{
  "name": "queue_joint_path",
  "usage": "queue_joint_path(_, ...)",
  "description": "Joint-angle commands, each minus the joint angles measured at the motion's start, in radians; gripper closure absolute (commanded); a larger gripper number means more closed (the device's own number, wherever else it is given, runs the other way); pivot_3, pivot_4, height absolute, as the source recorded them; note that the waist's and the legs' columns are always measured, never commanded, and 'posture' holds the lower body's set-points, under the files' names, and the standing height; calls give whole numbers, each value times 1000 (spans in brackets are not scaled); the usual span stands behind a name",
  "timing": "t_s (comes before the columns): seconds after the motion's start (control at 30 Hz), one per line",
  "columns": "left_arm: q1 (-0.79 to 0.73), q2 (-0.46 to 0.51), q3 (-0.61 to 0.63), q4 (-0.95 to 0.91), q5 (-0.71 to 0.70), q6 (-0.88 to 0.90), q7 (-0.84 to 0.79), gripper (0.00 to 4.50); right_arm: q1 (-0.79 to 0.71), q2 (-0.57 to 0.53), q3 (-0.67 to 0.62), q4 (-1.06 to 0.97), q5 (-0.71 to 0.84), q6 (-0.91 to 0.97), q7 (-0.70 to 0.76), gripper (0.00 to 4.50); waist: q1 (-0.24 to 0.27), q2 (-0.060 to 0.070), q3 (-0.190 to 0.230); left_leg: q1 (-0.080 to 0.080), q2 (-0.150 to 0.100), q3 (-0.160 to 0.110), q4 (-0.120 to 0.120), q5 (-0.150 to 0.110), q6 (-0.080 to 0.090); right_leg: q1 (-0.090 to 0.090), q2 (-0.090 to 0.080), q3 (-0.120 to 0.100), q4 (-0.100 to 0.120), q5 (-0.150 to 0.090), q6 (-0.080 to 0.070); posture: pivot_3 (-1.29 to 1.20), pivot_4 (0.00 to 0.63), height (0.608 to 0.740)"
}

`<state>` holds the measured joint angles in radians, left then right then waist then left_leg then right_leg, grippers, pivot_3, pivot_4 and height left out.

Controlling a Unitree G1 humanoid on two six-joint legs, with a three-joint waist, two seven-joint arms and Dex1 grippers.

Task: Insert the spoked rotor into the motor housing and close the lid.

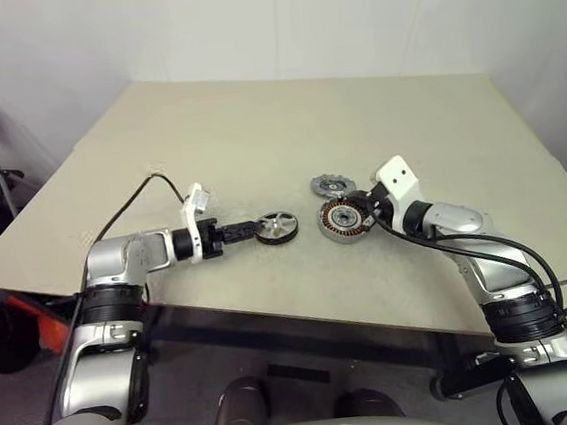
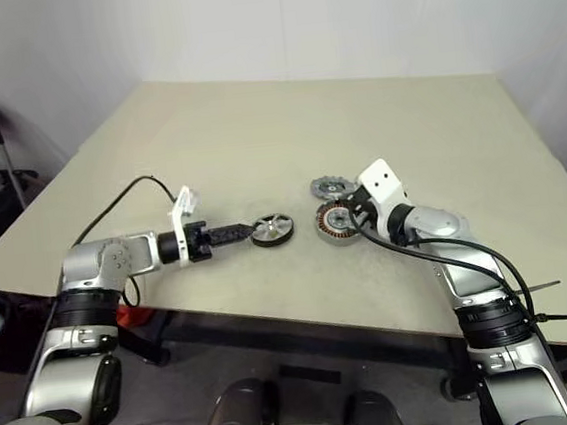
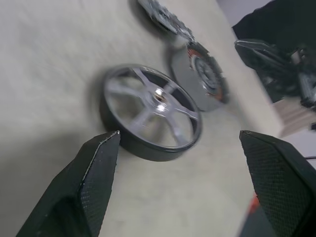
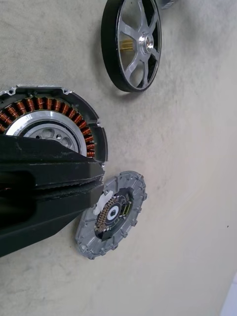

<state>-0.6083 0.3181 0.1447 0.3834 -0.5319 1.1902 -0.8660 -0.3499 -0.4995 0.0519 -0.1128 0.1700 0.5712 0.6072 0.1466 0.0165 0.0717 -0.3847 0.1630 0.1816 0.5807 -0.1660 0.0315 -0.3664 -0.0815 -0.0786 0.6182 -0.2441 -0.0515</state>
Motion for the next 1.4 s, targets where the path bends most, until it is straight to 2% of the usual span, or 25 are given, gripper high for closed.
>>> queue_joint_path(0.03, -47, -33, 82, 59, -49, 47, 71, 401, -22, -11, -10, -18, -1, -18, 3, 4500, 0, 0, 0, 0, 0, 0, 0, 0, 0, 0, 0, 0, 0, 0, 0, 0, 0, 740)
queue_joint_path(0.27, -121, -84, 175, 218, -57, 19, 189, 401, -18, -14, -15, -18, -5, -18, -2, 4500, 2, 0, 0, 0, 0, 0, 0, 0, 0, 1, 0, 0, -2, 0, 0, 0, 0, 740)
queue_joint_path(0.4, -138, -97, 171, 257, -39, -7, 218, 401, -19, -9, -10, -16, -9, -19, -8, 4500, 4, 0, 0, 0, 0, 0, 0, 0, 1, 1, 0, 0, -2, 0, 0, 0, 0, 740)
queue_joint_path(0.5, -140, -99, 150, 268, -30, -22, 212, 1013, -25, -6, -8, -10, -12, -21, -9, 4500, 4, 0, 0, 1, 0, 0, 0, 0, 1, 3, 0, 0, -3, 0, 1, 0, 0, 740)
queue_joint_path(0.6, -136, -98, 119, 256, -36, -21, 181, 1981, -28, -5, -7, -5, -15, -23, -9, 4500, 4, 0, 0, 2, 0, -1, 0, 0, 1, 3, 0, 0, -3, 0, 1, 0, 0, 740)
queue_joint_path(0.93, -119, -82, 28, 235, -23, -33, 136, 1981, -30, -2, -7, 6, -22, -33, -12, 4500, 4, 0, 0, 0, 0, 0, -2, -1, 2, 3, 0, 0, -7, 0, 1, 0, 0, 740)
queue_joint_path(1.07, -117, -69, 12, 246, -14, -40, 122, 3125, -30, -1, -8, 8, -22, -35, -14, 4500, 3, 0, 0, 0, 0, 0, -2, -1, 2, 3, 0, 0, -7, 0, 1, 0, 0, 740)
queue_joint_path(1.4, -108, -55, 6, 258, -23, -52, 100, 3125, -36, -2, -6, 19, -26, -41, -14, 4500, 0, 0, 0, 2, 0, 0, -3, -1, 2, 4, 0, 0, -7, 0, 1, 0, 0, 740)
